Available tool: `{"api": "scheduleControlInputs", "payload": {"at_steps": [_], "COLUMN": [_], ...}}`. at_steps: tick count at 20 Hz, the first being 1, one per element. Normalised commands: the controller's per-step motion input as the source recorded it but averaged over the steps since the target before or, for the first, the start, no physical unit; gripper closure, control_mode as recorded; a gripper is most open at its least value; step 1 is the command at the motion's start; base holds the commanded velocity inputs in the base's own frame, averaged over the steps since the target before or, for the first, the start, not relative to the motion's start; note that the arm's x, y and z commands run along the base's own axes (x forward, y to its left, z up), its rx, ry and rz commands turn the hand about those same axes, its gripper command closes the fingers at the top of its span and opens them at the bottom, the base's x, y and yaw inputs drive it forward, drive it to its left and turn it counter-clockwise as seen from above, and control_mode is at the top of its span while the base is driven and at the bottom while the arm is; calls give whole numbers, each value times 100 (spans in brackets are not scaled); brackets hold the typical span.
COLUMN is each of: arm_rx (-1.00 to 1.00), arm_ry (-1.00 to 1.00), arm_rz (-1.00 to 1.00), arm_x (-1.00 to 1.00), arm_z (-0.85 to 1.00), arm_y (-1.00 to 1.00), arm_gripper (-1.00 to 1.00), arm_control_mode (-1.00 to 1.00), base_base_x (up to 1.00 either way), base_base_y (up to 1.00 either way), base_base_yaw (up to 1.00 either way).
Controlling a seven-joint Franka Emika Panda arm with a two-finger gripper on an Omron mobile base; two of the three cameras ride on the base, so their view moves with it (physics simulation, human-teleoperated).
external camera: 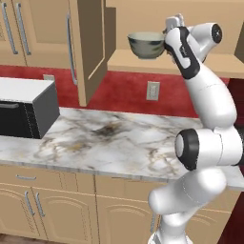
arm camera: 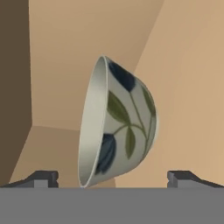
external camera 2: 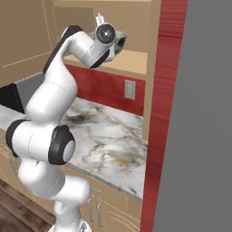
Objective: Move the bowls from the cabinet to the plates on the dining table.
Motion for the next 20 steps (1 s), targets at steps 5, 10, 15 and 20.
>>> {"api": "scheduleControlInputs", "payload": {"at_steps": [5,10,15,20], "arm_rx": [0,0,0,0], "arm_ry": [0,0,0,1], "arm_rz": [0,0,0,0], "arm_x": [31,33,37,37], "arm_z": [-7,-7,-7,-14], "arm_y": [-1,0,0,0], "arm_gripper": [-100,-100,-100,-100], "arm_control_mode": [-100,-100,-100,-100], "base_base_x": [0,0,0,0], "base_base_y": [0,0,0,0], "base_base_yaw": [0,0,0,0]}}
